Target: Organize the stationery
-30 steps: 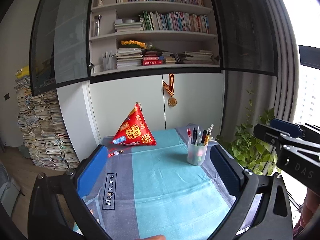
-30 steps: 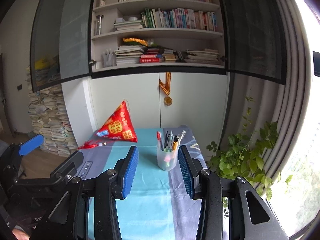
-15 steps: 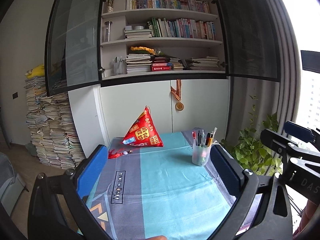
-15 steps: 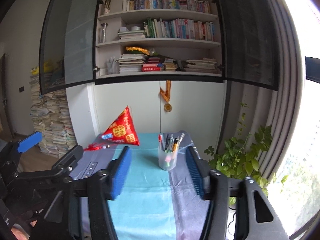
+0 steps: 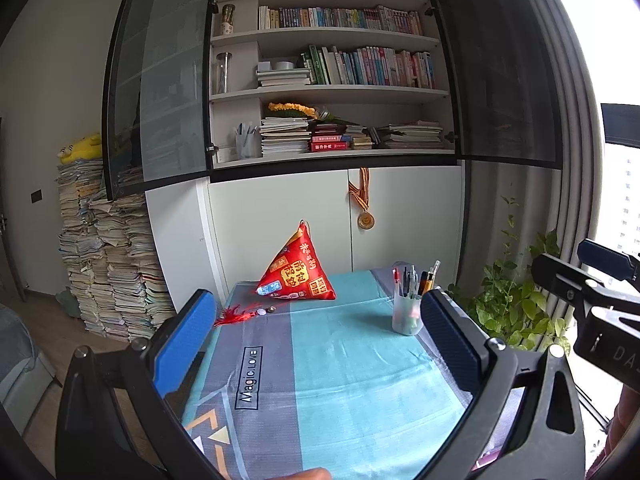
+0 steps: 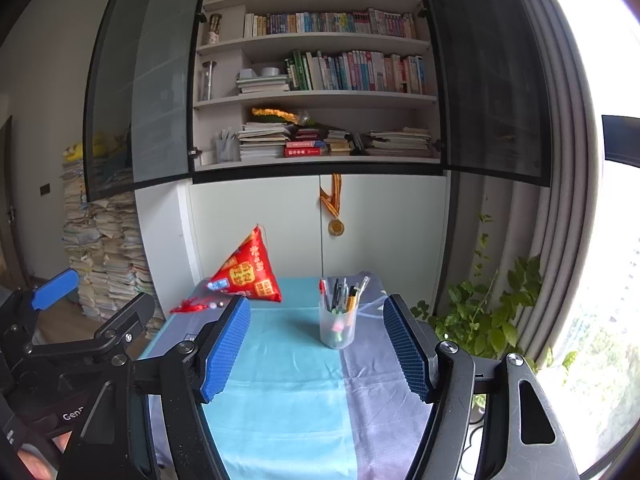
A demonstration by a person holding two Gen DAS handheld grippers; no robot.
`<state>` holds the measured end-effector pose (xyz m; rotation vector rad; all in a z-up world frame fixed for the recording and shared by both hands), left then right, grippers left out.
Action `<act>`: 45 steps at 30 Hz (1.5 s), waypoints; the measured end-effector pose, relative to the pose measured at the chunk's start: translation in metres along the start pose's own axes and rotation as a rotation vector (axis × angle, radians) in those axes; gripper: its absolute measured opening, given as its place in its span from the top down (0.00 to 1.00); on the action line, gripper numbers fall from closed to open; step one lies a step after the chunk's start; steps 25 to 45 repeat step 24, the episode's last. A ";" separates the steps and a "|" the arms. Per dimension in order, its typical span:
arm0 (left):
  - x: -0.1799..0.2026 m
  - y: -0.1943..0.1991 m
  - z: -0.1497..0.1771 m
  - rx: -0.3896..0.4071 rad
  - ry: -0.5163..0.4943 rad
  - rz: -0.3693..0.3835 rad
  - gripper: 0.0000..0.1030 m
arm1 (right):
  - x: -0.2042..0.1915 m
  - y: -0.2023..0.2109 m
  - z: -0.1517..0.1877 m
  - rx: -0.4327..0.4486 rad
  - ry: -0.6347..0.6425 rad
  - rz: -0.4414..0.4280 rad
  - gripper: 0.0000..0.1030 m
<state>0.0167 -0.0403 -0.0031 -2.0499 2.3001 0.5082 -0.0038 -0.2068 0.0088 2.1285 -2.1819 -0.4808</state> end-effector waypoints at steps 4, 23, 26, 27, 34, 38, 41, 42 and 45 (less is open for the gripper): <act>-0.005 0.004 -0.003 0.015 0.013 -0.010 0.01 | 0.004 -0.001 -0.002 0.001 -0.017 0.005 0.32; -0.002 0.004 -0.003 0.016 -0.011 -0.010 0.01 | 0.005 0.002 -0.005 0.022 -0.018 0.008 0.32; -0.001 0.004 -0.003 0.014 -0.012 -0.010 0.01 | 0.005 0.002 -0.005 0.023 -0.019 0.007 0.32; -0.001 0.004 -0.003 0.014 -0.012 -0.010 0.01 | 0.005 0.002 -0.005 0.023 -0.019 0.007 0.32; -0.001 0.004 -0.003 0.014 -0.012 -0.010 0.01 | 0.005 0.002 -0.005 0.023 -0.019 0.007 0.32; -0.001 0.004 -0.003 0.014 -0.012 -0.010 0.01 | 0.005 0.002 -0.005 0.023 -0.019 0.007 0.32; -0.001 0.004 -0.003 0.014 -0.012 -0.010 0.01 | 0.005 0.002 -0.005 0.023 -0.019 0.007 0.32; -0.001 0.004 -0.003 0.014 -0.012 -0.010 0.01 | 0.005 0.002 -0.005 0.023 -0.019 0.007 0.32; -0.001 0.004 -0.003 0.014 -0.012 -0.010 0.01 | 0.005 0.002 -0.005 0.023 -0.019 0.007 0.32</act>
Point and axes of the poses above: each gripper's, at about its wrist camera, not at the fingertips, and y roughly against the way its jaws point, x to its right, z to its underside, the point moved 3 cm from there along -y, roughly the way its jaws point, and after that the axes turned 10 degrees about -y, right-handed, at the moved point
